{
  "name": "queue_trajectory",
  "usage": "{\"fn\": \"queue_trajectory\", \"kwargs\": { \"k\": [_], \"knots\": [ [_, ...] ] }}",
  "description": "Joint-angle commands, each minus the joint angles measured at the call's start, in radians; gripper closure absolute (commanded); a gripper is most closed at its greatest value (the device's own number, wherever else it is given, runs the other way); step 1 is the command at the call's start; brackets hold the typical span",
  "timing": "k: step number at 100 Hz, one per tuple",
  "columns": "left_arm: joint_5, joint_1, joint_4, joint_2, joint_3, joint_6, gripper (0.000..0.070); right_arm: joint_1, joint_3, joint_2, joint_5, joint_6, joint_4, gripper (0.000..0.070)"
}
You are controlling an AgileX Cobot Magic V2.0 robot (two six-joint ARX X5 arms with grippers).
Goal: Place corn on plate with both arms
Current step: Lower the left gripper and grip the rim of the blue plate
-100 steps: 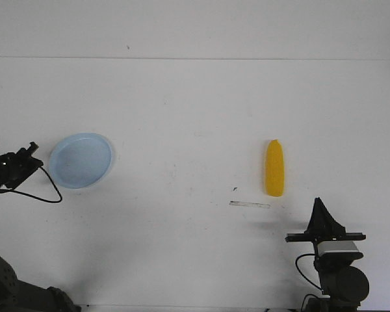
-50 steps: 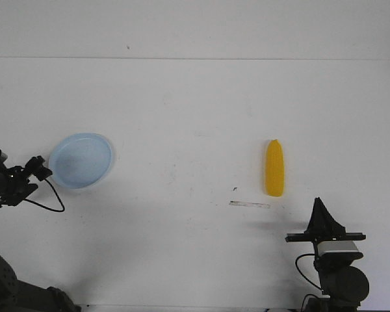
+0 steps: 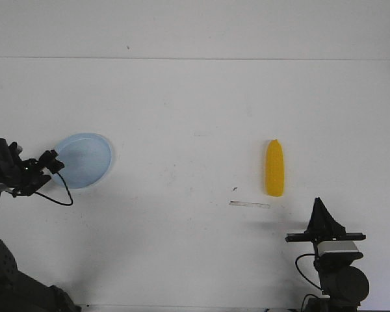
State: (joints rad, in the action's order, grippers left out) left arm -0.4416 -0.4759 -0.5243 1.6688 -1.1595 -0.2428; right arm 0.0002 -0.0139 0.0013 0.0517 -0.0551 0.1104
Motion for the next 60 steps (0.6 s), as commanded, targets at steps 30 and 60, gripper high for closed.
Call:
{"fn": "queue_trajectory", "kwargs": {
  "k": [30, 60],
  "knots": [
    [0.025, 0.012, 0.003, 0.051, -0.011, -0.011, 0.0463, 0.000, 0.001, 0.000, 0.000, 0.005, 0.012, 0.0689],
    [0.026, 0.018, 0.007, 0.053, -0.011, -0.013, 0.0568, 0.000, 0.001, 0.000, 0.000, 0.005, 0.012, 0.0689]
  ]
}}
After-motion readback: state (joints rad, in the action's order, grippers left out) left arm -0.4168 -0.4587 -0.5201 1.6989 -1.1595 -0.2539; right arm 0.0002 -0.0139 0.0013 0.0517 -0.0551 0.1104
